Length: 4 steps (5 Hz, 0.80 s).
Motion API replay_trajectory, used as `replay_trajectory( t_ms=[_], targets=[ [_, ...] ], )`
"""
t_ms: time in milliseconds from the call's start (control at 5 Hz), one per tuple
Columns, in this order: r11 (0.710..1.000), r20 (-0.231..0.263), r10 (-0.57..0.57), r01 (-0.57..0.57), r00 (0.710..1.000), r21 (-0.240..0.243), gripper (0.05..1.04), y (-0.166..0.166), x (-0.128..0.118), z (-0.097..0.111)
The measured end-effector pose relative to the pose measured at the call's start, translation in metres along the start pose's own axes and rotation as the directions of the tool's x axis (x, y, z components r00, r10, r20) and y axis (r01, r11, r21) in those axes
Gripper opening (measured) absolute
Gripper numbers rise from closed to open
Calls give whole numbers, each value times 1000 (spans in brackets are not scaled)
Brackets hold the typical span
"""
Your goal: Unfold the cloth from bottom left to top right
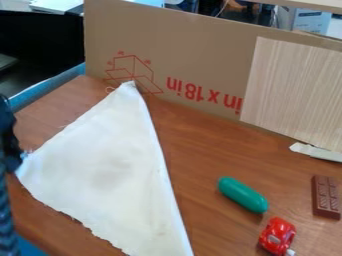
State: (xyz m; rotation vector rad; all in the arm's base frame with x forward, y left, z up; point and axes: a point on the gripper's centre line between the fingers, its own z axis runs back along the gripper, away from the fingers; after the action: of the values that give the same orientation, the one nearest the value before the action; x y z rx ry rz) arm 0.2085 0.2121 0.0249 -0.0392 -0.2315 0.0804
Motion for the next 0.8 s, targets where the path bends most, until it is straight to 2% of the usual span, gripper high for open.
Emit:
replay_trajectory(
  t_ms=[200, 400, 600, 800],
  targets=[
    [998, 19, 30, -29, 999, -60, 49, -4, 16, 20],
    [995, 0, 48, -48, 999, -83, 49, -22, 45, 34],
    [997, -25, 19, -21, 1000, -70, 49, -58, 83, 40],
    [991, -65, -52, 44, 997, -123, 49, -111, 117, 31]
  ],
)
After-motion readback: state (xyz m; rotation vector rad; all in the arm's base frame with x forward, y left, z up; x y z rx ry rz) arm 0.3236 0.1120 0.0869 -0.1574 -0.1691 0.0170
